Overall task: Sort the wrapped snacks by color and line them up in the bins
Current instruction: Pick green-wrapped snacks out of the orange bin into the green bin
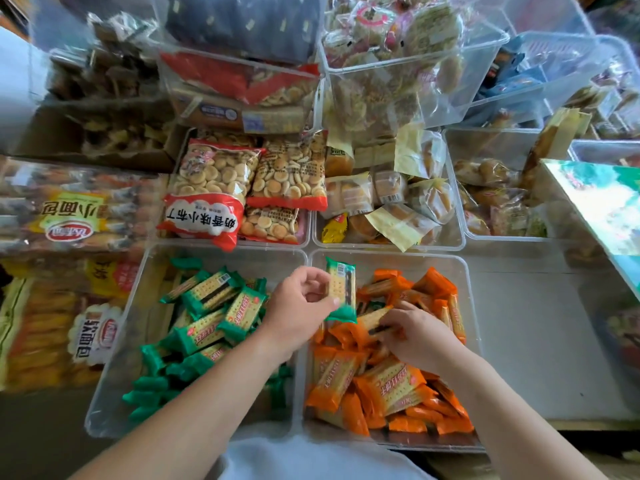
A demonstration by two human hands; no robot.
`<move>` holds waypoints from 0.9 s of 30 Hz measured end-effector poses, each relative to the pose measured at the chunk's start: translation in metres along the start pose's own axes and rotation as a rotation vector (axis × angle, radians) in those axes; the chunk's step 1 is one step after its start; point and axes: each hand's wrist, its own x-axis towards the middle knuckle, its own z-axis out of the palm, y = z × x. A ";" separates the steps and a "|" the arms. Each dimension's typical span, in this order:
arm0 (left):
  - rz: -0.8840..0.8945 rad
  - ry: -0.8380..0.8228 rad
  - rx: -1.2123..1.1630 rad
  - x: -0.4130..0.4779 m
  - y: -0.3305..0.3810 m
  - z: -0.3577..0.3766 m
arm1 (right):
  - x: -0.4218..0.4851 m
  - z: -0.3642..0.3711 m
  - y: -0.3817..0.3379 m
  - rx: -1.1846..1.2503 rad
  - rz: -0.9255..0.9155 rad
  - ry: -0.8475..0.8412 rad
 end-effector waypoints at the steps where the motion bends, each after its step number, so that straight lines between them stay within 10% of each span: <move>1: -0.024 0.003 -0.079 -0.004 -0.001 -0.004 | 0.000 0.003 -0.004 -0.052 -0.007 -0.021; 7: -0.060 0.205 -0.137 -0.016 -0.017 -0.038 | 0.006 0.018 -0.025 -0.168 0.077 0.001; 13: -0.019 0.349 0.411 -0.026 -0.036 -0.068 | 0.016 0.015 -0.044 -0.086 0.136 0.047; 18: 0.069 0.246 0.317 -0.037 -0.034 -0.043 | 0.003 -0.002 -0.047 0.449 0.248 0.359; 27: 0.191 0.145 0.522 -0.033 -0.013 -0.019 | 0.002 -0.023 -0.049 0.876 0.253 0.278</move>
